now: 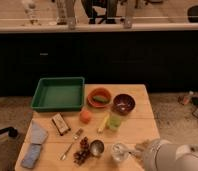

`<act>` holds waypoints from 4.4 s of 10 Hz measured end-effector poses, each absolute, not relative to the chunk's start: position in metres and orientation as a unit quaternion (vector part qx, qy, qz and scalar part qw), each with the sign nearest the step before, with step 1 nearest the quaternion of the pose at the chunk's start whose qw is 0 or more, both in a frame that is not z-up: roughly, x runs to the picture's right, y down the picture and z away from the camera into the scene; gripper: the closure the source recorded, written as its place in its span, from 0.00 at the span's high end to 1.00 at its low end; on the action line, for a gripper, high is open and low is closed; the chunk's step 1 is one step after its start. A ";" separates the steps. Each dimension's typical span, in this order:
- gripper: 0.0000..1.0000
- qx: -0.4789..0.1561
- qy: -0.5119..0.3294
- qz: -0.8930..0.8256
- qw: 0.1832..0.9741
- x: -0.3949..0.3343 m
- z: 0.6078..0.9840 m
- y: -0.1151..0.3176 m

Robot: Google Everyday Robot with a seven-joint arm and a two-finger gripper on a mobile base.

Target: Place brush in paper cup

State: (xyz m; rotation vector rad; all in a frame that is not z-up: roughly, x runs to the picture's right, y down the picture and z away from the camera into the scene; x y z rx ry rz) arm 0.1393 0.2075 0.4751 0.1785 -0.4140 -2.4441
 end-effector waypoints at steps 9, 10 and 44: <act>0.00 0.040 -0.178 -0.937 0.296 0.134 0.495 0.223; 0.00 0.037 -0.179 -0.939 0.291 0.132 0.497 0.224; 0.04 0.002 -0.196 -0.953 0.232 0.082 0.542 0.198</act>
